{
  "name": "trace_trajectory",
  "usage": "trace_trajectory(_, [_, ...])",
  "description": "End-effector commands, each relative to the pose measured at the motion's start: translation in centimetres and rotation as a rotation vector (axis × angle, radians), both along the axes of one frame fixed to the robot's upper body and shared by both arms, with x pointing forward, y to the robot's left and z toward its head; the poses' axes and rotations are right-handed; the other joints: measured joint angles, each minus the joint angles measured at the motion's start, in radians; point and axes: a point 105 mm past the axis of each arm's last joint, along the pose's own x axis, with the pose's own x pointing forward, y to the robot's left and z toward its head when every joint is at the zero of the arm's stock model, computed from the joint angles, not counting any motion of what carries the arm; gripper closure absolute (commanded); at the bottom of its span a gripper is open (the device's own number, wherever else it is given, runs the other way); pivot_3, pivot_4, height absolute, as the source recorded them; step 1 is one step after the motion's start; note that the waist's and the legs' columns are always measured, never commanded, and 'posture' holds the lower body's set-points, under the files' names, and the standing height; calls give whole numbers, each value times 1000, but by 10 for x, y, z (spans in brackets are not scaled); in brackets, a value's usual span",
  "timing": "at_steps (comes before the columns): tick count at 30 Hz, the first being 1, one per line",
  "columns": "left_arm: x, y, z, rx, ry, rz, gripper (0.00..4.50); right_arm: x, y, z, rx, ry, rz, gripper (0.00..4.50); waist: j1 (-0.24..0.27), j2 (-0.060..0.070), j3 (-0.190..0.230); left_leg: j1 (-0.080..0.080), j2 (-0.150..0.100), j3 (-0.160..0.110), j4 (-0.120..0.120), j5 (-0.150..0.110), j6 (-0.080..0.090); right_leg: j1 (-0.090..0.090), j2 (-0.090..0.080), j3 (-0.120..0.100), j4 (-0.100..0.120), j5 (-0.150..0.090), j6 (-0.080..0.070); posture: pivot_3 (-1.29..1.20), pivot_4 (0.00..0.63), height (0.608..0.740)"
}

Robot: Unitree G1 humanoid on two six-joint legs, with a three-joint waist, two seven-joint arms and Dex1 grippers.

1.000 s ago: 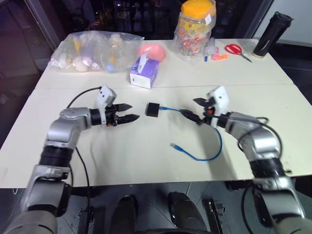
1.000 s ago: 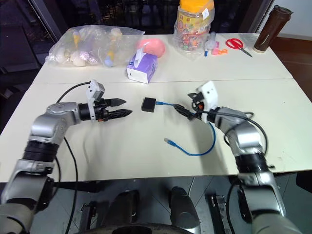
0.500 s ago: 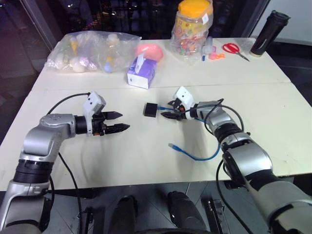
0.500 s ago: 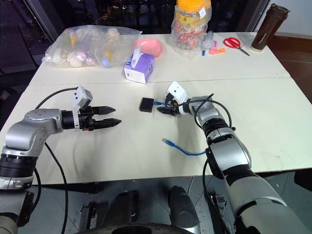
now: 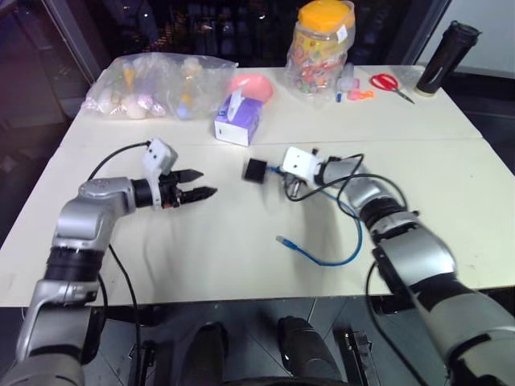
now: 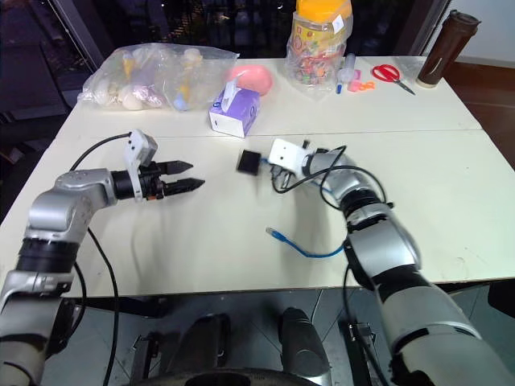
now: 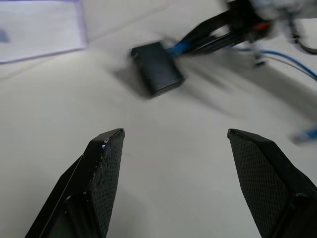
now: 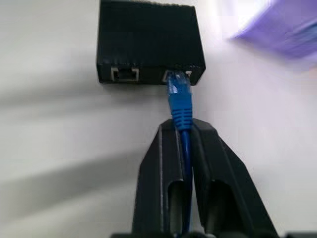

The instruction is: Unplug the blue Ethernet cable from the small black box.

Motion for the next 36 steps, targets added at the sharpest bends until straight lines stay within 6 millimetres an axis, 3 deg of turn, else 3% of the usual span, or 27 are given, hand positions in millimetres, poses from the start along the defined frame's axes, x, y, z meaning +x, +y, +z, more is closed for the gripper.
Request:
trace_trajectory(1, [7,-7,37,-204,-29,-85,1019,-10,15,59,27,-312,116,4475,-6,0,0,0,0,0,-1,0,0,0,0,0,0,0,0,0,150,739])
trace_trajectory(3, [13,-25,56,-331,-9,-190,1019,-28,12,83,29,-452,185,4475,-5,0,0,0,0,0,-3,0,0,-1,0,0,-1,0,0,0,150,739])
trace_trajectory(5, [17,-38,67,-392,8,-262,1019,-42,11,95,1,-525,227,4475,-4,0,0,-1,0,-1,-4,-1,1,-1,0,-1,0,-2,2,0,150,739])
trace_trajectory(10, [27,-61,87,-486,35,-350,1019,-60,9,108,42,-546,218,4475,-4,0,0,-1,-1,0,-2,-1,1,0,0,-1,-2,-2,2,0,150,739])
trace_trajectory(16, [31,-90,86,-397,3,-405,1019,-72,11,112,48,-545,204,4475,-4,-1,0,0,-1,-1,-1,-1,1,1,0,-1,-1,-2,2,0,150,739])
trace_trajectory(19, [33,-100,84,-391,8,-398,1818,-76,11,111,48,-532,193,4500,-3,-1,0,0,-1,-1,-1,-1,1,1,0,-1,-1,-2,2,0,150,739])
trace_trajectory(24, [32,-102,87,-432,4,-411,3932,-80,11,108,55,-518,177,4500,-3,-1,0,-1,-1,-1,-1,-1,1,1,0,-1,-1,-2,2,0,150,739])
trace_trajectory(30, [33,-101,86,-428,2,-407,3980,-82,10,99,57,-457,174,4500,-3,-1,0,0,-1,-1,-1,-1,1,1,0,-1,0,-2,2,0,150,739])
trace_trajectory(31, [33,-101,85,-426,4,-406,3980,-83,9,96,56,-432,170,3711,-3,-1,0,0,-1,-1,-1,-1,1,1,0,-1,0,-2,2,0,150,739])
trace_trajectory(34, [32,-99,83,-427,14,-412,3980,-81,-5,90,91,-344,87,2355,-2,-1,0,0,-1,-1,-1,-1,1,1,0,-1,0,-2,2,0,150,739])
trace_trajectory(36, [31,-97,82,-437,19,-410,3980,-88,-15,82,243,-152,29,1355,3,-1,0,-1,-1,-1,-1,-1,1,1,0,-1,0,-2,2,0,150,739])
